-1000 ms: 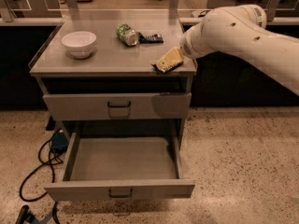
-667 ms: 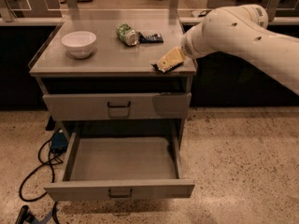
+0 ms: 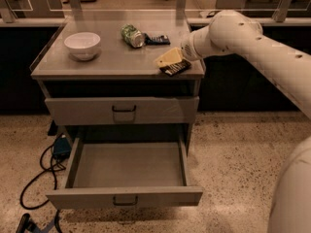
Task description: Place rxbar chocolate into middle drawer
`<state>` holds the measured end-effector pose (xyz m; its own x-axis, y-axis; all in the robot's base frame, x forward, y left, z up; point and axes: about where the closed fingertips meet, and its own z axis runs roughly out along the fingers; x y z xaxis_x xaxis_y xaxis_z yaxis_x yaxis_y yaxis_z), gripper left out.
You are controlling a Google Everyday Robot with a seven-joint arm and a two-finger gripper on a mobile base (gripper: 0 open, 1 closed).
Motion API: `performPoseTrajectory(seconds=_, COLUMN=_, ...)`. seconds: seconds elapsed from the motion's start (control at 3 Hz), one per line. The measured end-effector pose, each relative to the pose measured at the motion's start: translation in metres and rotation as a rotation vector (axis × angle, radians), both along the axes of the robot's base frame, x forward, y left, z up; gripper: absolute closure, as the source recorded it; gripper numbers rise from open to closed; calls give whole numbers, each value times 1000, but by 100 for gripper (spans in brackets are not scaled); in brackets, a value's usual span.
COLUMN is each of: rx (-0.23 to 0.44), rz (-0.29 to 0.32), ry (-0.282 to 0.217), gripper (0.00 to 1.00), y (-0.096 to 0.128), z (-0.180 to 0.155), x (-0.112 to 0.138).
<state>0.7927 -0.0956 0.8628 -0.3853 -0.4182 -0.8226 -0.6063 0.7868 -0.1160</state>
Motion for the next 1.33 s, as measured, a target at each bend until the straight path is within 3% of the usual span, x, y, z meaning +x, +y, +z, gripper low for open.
performPoseTrajectory(seconds=0.33, rx=80, rz=0, ry=11, gripper=0, y=6, z=-1, x=19)
performPoseTrajectory(seconds=0.67, rx=80, rz=0, ry=11, gripper=0, y=6, z=-1, x=19)
performPoseTrajectory(seconds=1.0, rx=74, rz=7, ry=43, gripper=0, y=13, z=-13, x=-3)
performPoseTrajectory(seconds=1.33, rx=73, rz=55, ry=91, gripper=0, y=26, z=-20, x=-50)
